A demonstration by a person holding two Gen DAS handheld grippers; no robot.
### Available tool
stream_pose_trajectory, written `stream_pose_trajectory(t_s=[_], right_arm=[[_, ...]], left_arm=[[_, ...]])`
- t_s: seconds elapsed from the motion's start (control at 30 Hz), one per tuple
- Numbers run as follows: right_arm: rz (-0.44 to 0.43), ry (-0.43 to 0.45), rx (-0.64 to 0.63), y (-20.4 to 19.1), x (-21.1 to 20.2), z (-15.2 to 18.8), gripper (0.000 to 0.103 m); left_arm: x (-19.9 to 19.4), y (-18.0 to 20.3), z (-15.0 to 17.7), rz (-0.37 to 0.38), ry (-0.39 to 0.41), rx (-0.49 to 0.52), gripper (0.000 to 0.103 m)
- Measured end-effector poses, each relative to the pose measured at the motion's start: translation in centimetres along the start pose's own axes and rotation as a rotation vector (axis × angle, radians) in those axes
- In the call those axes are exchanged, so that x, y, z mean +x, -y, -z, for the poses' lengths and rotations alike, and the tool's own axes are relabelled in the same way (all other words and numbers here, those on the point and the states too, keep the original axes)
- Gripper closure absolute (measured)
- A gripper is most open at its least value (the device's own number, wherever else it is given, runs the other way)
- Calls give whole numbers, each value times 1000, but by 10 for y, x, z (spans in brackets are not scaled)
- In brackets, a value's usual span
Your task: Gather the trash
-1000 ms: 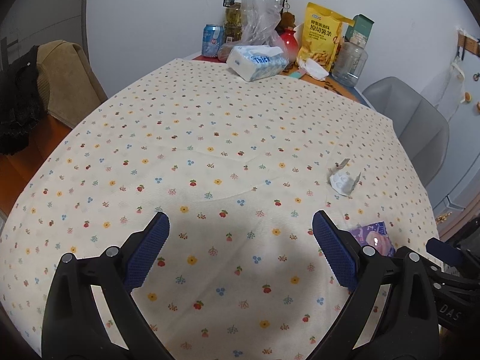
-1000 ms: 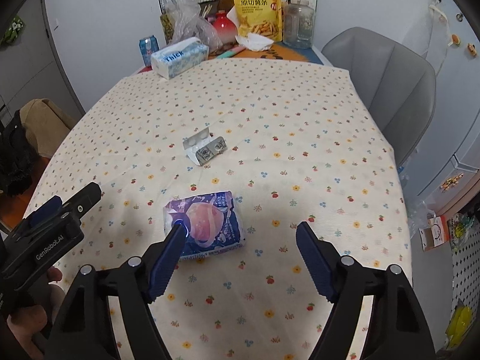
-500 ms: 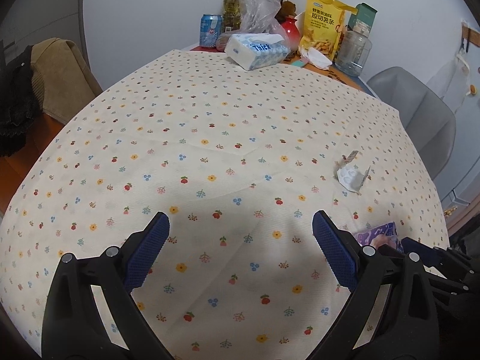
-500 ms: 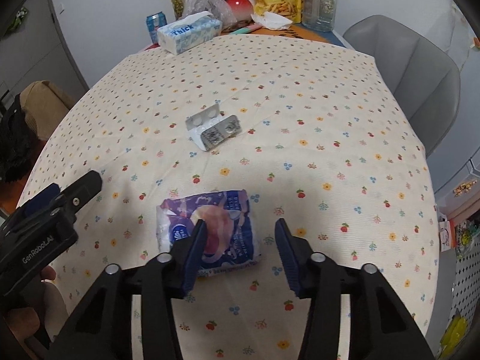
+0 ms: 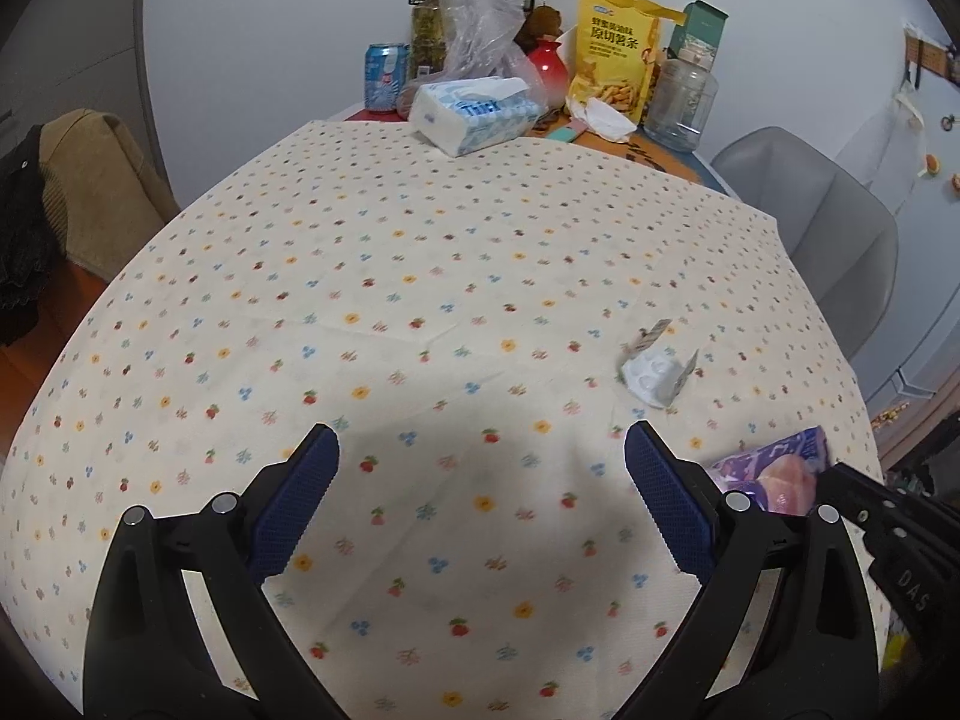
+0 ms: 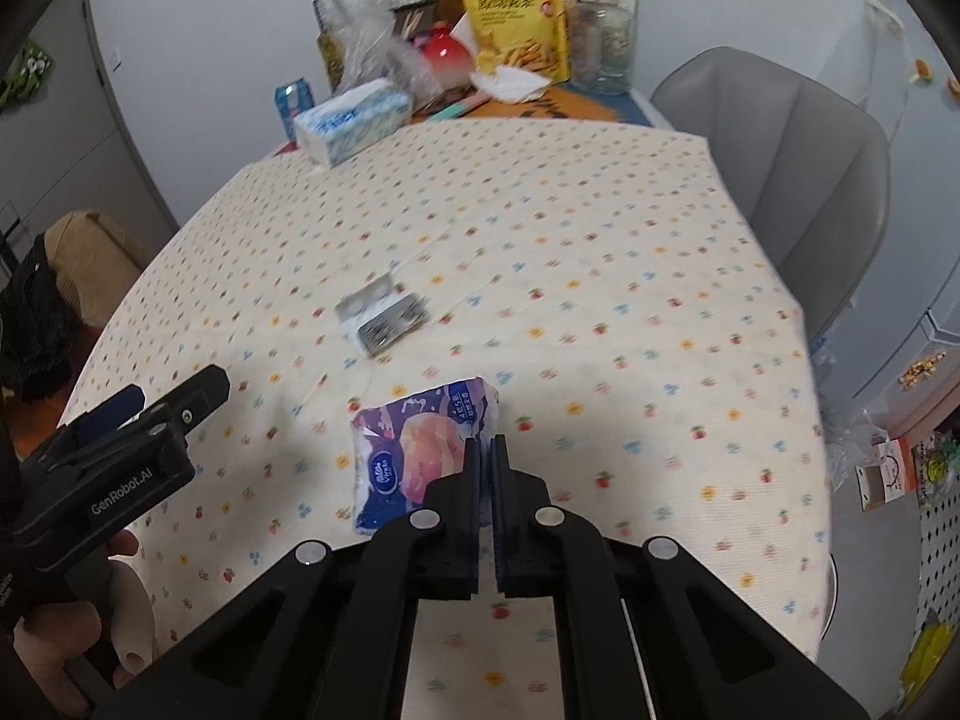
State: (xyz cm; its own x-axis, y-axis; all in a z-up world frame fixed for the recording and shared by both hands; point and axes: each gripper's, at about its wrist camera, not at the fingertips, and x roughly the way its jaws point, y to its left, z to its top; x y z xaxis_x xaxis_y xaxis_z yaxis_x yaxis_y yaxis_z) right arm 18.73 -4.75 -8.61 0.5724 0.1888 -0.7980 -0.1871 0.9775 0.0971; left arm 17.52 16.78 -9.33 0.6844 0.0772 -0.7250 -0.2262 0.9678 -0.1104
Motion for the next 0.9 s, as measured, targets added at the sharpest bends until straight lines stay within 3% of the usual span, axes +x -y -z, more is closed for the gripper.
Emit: stream_pose_trajectory(t_s=[0.13,0.27,0.4,0.47,0.63,0.9], right_arm=[[14,19,38,20,-5,-6,99],[20,30,78,38,-8,-8,99],[23,30,100,51,-8,-8,99],[23,31,111,56,-8,-9,99],[21,45,141,72,-11,-10,99],[16,41,174,91,-11,-8,99]], left_arm=[[3,19,-6,27,10,29,10],[13,37,-11,64,-14,57,31],[27,57,-12,94,-38,91,37],[34,64,-13,104,-52,100,46],[49,82,-17,93,-61,140,55],[57,99,-20,68,-66,182,80]])
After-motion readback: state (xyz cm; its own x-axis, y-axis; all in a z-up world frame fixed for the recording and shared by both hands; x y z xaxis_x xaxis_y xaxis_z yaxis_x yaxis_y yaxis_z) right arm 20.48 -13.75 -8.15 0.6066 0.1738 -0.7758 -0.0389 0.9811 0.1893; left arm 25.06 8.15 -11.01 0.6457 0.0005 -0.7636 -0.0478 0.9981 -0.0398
